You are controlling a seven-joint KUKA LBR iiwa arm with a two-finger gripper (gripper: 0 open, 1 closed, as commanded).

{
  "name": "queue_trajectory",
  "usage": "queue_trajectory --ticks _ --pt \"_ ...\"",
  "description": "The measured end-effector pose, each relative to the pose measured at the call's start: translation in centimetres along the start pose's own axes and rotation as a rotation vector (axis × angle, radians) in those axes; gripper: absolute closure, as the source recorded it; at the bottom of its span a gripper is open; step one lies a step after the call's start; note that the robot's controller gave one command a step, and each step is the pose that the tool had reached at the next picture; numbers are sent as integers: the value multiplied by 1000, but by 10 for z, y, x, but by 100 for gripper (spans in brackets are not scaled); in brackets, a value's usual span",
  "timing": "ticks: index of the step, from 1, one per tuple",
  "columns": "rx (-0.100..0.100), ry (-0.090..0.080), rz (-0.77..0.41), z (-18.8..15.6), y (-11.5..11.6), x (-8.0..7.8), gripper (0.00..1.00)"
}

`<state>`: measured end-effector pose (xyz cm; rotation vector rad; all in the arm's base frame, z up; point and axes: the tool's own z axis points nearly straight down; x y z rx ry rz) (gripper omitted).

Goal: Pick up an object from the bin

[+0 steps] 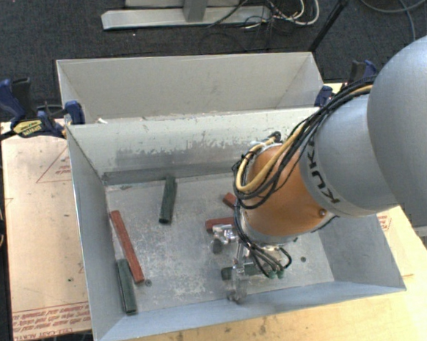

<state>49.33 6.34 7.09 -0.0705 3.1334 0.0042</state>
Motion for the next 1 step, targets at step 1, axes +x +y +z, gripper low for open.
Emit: queue_trajectory --ticks 1 --pt "0 3 -186 0 -18 -46 100"
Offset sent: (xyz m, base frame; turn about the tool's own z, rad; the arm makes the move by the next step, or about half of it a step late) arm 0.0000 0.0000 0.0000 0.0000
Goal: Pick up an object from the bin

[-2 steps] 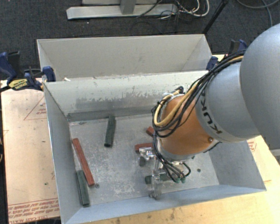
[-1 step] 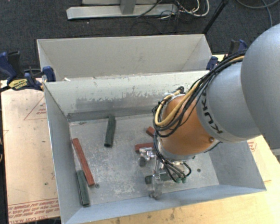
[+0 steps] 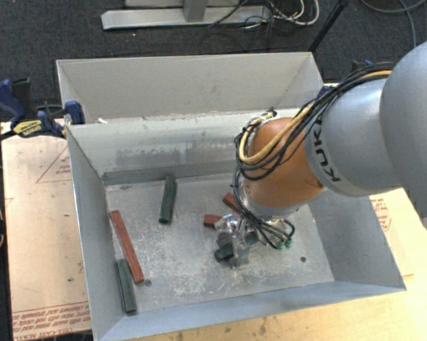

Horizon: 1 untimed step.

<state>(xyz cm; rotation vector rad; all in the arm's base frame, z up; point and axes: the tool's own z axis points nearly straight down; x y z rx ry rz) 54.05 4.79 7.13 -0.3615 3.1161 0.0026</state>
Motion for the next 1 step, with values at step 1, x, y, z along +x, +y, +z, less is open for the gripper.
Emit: queue_trajectory --ticks 1 --pt "0 0 0 0 0 0 100"
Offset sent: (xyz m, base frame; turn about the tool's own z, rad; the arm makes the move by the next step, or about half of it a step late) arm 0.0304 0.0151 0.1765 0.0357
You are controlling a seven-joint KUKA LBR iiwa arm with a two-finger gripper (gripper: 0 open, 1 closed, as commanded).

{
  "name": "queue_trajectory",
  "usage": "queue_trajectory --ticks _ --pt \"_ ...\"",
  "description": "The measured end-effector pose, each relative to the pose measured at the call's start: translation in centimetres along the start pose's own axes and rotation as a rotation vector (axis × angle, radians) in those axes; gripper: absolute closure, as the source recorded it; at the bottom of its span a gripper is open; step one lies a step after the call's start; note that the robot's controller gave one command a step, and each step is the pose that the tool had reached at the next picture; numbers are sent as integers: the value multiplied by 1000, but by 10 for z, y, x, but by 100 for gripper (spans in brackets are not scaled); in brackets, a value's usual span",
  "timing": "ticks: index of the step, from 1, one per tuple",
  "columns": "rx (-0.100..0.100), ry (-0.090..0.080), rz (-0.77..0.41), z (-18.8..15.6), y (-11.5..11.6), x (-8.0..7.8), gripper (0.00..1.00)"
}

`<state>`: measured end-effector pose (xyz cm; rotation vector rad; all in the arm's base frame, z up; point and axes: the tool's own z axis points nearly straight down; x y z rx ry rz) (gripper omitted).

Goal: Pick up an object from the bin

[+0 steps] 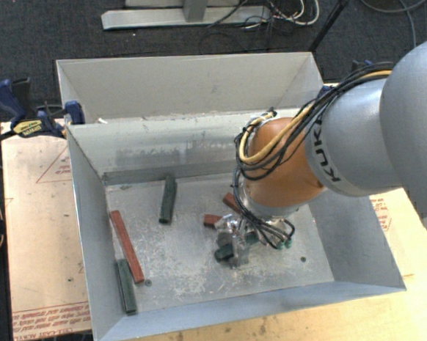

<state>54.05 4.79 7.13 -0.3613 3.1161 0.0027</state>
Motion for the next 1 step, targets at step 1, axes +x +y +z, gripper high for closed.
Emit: queue_trajectory --ticks 1 --pt "2 -7 35 -180 8 -37 100"
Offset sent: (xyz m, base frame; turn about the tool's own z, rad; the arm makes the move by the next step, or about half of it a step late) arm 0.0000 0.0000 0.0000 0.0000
